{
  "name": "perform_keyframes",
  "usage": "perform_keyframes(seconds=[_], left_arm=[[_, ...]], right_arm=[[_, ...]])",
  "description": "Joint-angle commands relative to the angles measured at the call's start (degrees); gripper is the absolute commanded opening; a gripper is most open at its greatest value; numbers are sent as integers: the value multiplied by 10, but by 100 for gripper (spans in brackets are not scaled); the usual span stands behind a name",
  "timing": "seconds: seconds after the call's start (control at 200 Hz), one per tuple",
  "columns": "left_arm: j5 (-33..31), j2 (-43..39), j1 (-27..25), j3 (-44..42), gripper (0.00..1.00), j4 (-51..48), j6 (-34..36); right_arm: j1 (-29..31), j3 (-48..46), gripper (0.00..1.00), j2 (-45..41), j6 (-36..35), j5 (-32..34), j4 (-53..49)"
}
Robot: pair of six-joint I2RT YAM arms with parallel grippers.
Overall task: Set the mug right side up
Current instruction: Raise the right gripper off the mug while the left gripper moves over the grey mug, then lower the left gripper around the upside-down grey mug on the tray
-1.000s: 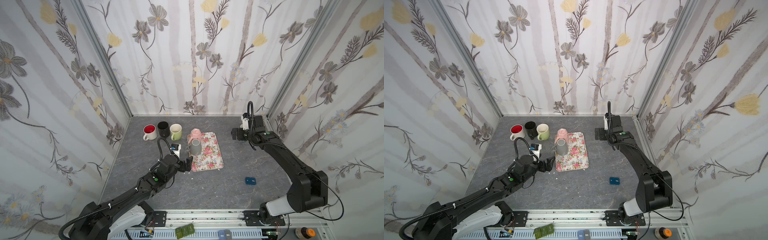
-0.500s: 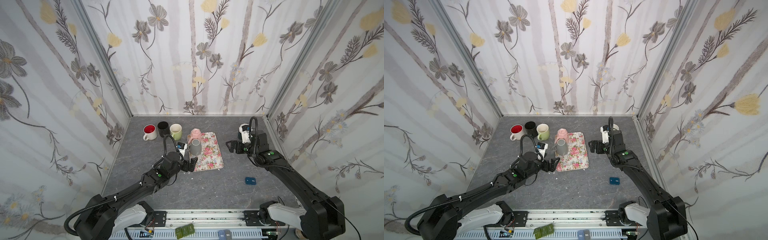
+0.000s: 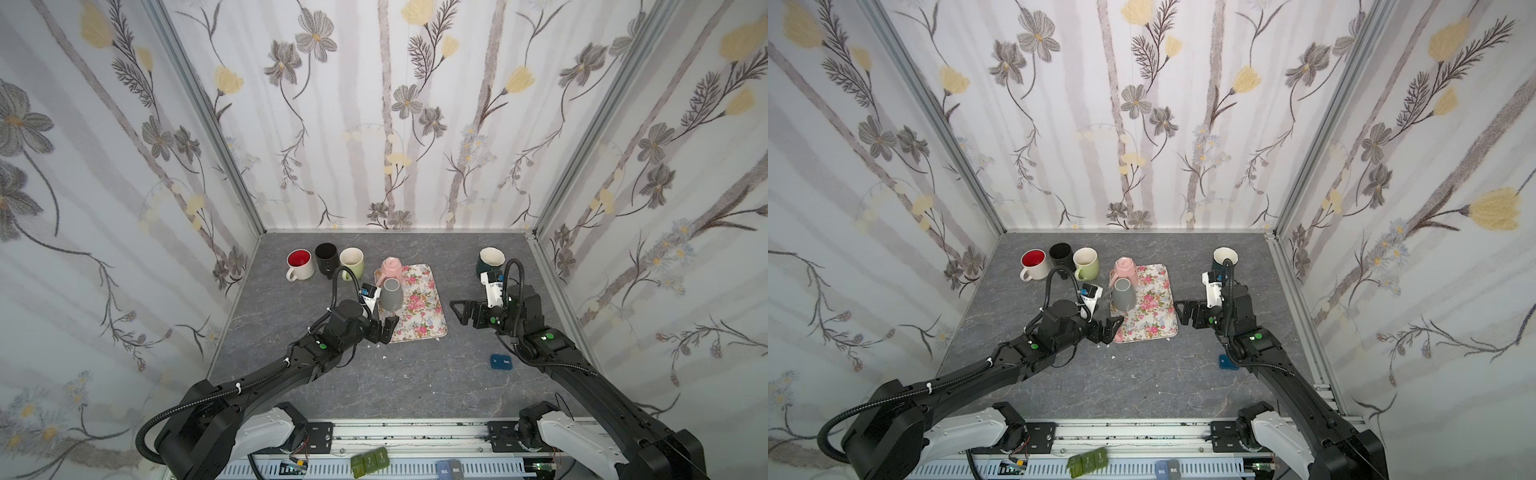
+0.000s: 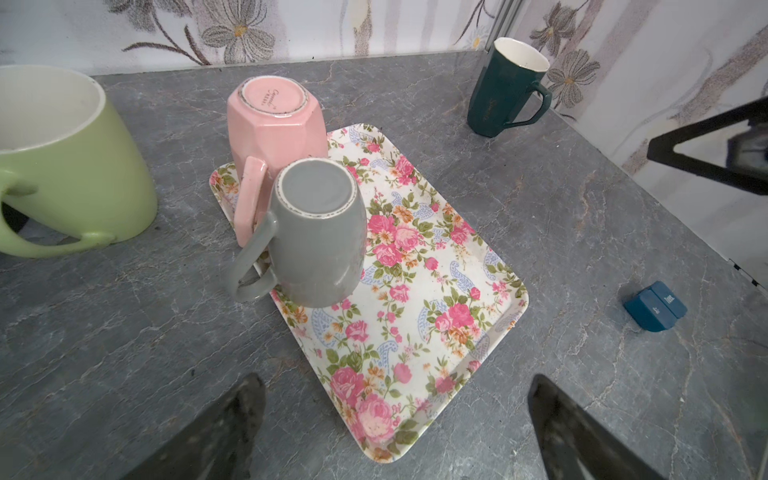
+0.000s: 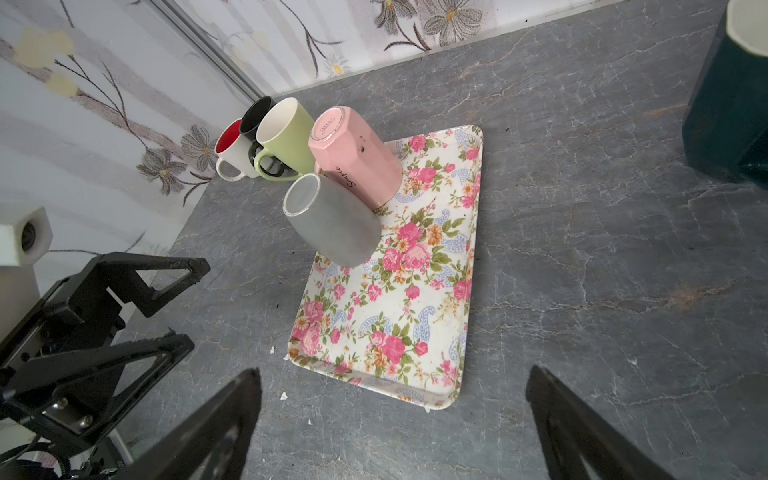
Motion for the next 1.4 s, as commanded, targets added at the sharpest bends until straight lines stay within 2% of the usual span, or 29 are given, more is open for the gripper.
perform_keyframes(seconds=[0.0,0.19,0.42,0.58,0.884,1.094,1.394], left_arm=[[13,16,6,27,100,-9,13],[11,48,14,55,100,-28,-1],[-4,110,33,92,100,-35,-16],[21,162,51,129,100,-36,-10],[-11,247,57,215,100,-73,52],[23,294,58,261,100,-87,72],[64,298,51,266,100,-92,64]], right_arm=[[2,-28,100,-21,30,-25,64],[3,-96,100,-70,48,-31,127],[3,-134,100,-92,48,-19,181],[3,-149,100,-116,37,-14,208],[3,-167,100,-144,28,6,203],[3,-173,100,-138,27,13,206],[3,-171,100,-147,29,26,192]])
